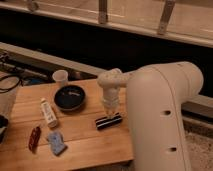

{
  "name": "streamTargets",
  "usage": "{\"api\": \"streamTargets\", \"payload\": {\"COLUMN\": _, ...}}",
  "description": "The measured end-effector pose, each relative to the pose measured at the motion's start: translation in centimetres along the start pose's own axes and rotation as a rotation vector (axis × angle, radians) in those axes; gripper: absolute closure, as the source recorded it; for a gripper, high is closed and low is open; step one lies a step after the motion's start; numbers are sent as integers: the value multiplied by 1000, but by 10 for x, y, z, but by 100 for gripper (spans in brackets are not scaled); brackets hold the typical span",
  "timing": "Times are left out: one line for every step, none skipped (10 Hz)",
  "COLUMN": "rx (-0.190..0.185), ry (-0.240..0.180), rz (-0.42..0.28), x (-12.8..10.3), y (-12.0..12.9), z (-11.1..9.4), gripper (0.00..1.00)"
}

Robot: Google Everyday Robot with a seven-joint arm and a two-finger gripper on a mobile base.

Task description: Push the eraser across the table

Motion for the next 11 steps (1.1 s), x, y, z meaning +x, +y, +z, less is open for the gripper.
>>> {"api": "streamTargets", "payload": {"rx": 3, "ry": -22, "rz": -2, "x": -1, "y": 0, "z": -6, "gripper": 100}}
{"api": "streamTargets", "payload": {"rx": 5, "ry": -45, "rz": -7, "x": -1, "y": 4, "z": -15, "gripper": 100}}
{"api": "streamTargets", "payload": {"rx": 2, "ry": -83, "rz": -12, "x": -1, "y": 11, "z": -33, "gripper": 100}}
{"api": "streamTargets", "payload": {"rx": 4, "ry": -110, "rz": -8, "x": 0, "y": 8, "z": -52, "gripper": 100}}
{"api": "streamTargets", "payload": {"rx": 0, "ry": -121, "rz": 2, "x": 0, "y": 3, "z": -62, "gripper": 100}}
{"api": "streamTargets", "payload": {"rx": -7, "ry": -125, "rz": 16, "x": 0, "y": -3, "z": -68, "gripper": 100}}
{"api": "streamTargets", "payload": {"rx": -20, "ry": -123, "rz": 42, "x": -1, "y": -16, "z": -70, "gripper": 100}}
{"api": "streamTargets", "payload": {"rx": -27, "ry": -116, "rz": 66, "x": -2, "y": -28, "z": -67, "gripper": 100}}
{"api": "streamTargets", "payload": {"rx": -35, "ry": -110, "rz": 92, "x": -3, "y": -41, "z": -60, "gripper": 100}}
{"api": "streamTargets", "payload": {"rx": -51, "ry": -96, "rz": 136, "x": -6, "y": -63, "z": -44, "gripper": 100}}
{"api": "streamTargets", "payload": {"rx": -64, "ry": -83, "rz": 168, "x": -8, "y": -78, "z": -33, "gripper": 100}}
